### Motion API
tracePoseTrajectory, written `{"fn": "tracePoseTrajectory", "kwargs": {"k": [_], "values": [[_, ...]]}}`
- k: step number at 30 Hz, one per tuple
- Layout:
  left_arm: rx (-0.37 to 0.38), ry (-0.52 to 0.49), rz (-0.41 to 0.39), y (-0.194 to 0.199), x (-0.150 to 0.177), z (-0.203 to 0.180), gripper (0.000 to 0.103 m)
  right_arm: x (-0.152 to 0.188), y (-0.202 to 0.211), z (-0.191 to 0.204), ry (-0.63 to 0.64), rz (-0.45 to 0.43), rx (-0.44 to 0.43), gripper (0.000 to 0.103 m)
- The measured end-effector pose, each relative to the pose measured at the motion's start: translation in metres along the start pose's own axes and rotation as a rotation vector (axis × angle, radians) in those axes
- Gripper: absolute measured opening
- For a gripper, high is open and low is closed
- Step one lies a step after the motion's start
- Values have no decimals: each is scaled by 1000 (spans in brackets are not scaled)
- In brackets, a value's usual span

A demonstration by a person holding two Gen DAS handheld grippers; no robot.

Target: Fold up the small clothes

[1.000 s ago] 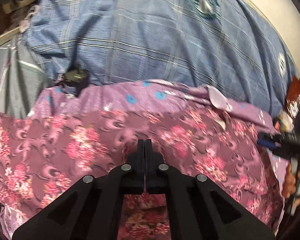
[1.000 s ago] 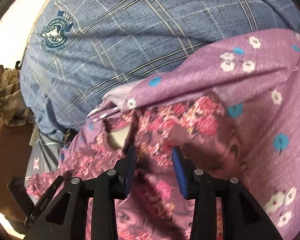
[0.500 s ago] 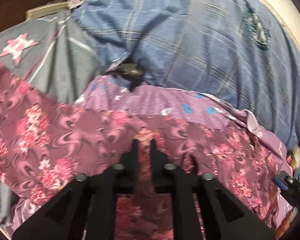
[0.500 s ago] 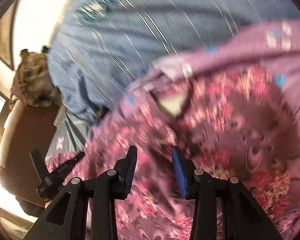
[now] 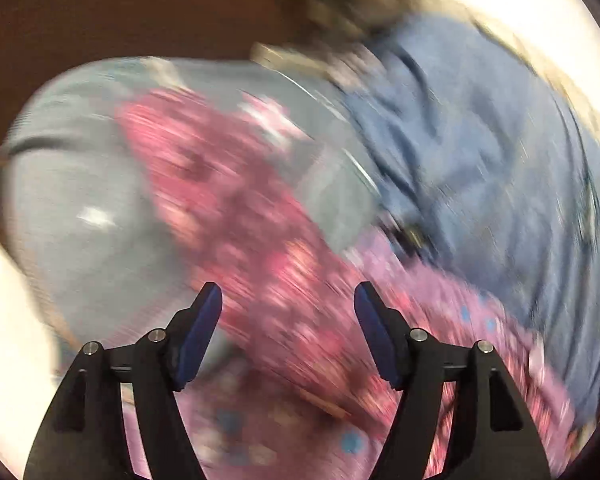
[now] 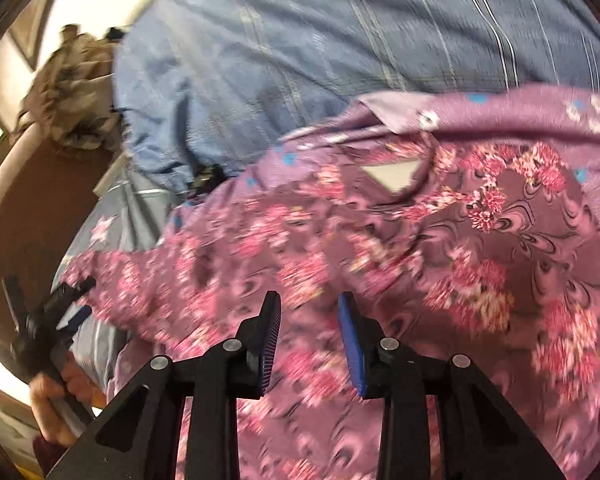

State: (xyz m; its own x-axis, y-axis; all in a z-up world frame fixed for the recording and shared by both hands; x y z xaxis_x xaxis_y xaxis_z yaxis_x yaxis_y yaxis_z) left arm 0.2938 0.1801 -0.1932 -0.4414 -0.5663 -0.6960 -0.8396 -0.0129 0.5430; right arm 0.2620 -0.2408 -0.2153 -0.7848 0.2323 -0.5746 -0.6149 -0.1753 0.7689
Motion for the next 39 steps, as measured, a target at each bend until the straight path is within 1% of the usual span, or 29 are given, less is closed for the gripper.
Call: {"fn": "tracePoseTrajectory", "kwargs": {"k": [1, 2, 3, 5, 7, 9, 11, 14, 16, 20, 21, 22, 23, 24, 25, 26, 28, 30, 32, 33, 34, 36, 37, 39], "values": [[-35, 32, -49, 9, -9, 16, 73, 8, 5, 6, 25, -5, -1, 37], [-56, 56, -76, 15, -15, 27, 74, 11, 5, 9, 43, -2, 3, 37], [-61, 87, -94, 19, -19, 39, 75, 14, 6, 13, 63, -1, 9, 37], [-12, 175, -95, 19, -26, 64, 75, 18, 6, 19, 107, -7, 22, 37], [22, 216, -80, 14, -28, 79, 75, 19, 4, 20, 119, -8, 32, 37], [72, 209, -89, 12, -29, 81, 75, 16, -1, 19, 96, 2, 14, 37], [89, 185, -96, 10, -33, 79, 76, 16, -7, 19, 86, 16, 11, 37], [138, 188, -102, -4, -45, 80, 76, 17, -16, 20, 85, 30, 13, 37], [180, 182, -72, -19, -56, 76, 76, 17, -19, 20, 84, 39, 9, 37], [186, 128, -73, -33, -70, 67, 75, 16, -22, 17, 87, 36, 15, 37], [180, 115, -77, -37, -72, 66, 60, 16, -22, 16, 83, 35, 17, 35], [169, 116, -72, -38, -73, 68, 27, 15, -22, 14, 79, 32, 20, 34], [161, 127, -53, -42, -72, 71, 11, 13, -22, 12, 73, 24, 22, 33], [165, 146, -28, -47, -70, 74, 7, 11, -20, 10, 65, 8, 22, 28], [174, 165, -30, -49, -68, 76, 7, 10, -18, 9, 61, -3, 22, 18], [173, 158, -45, -47, -67, 73, 7, 8, -15, 8, 57, -16, 23, 14], [181, 87, -56, -42, -65, 53, 7, 2, -8, 5, 42, -51, 23, 13], [229, 20, -52, -35, -61, 23, 7, -3, -2, 1, 24, -75, 23, 13], [268, -73, -29, -29, -51, -17, 7, -7, 3, -8, -11, -95, 27, 13], [281, -119, -16, -28, -44, -37, 7, -10, 5, -14, -30, -100, 29, 13], [312, -177, 14, -28, -30, -66, 7, -12, 7, -21, -57, -107, 34, 13], [371, -230, 51, -28, -13, -101, 7, -16, 9, -35, -105, -117, 39, 13], [416, -266, 78, -28, 4, -129, 7, -17, 10, -43, -132, -120, 38, 13], [463, -309, 113, -27, 26, -161, 7, -19, 11, -59, -177, -125, 45, 13]]}}
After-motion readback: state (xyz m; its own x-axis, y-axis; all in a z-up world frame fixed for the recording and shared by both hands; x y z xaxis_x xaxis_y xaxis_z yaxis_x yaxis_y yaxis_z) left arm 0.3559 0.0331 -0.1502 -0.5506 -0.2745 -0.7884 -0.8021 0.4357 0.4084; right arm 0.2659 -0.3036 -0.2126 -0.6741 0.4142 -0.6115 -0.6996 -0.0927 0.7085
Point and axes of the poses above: each gripper's, at about its wrist camera, not at the fingertips, and y roughly against the way its jaws point, z to its left, x to its underside, the point moved 4 cm from there along -y, roughly the way its jaws point, and after that the axes turned 14 degrees about x, right-handed, at the moved point
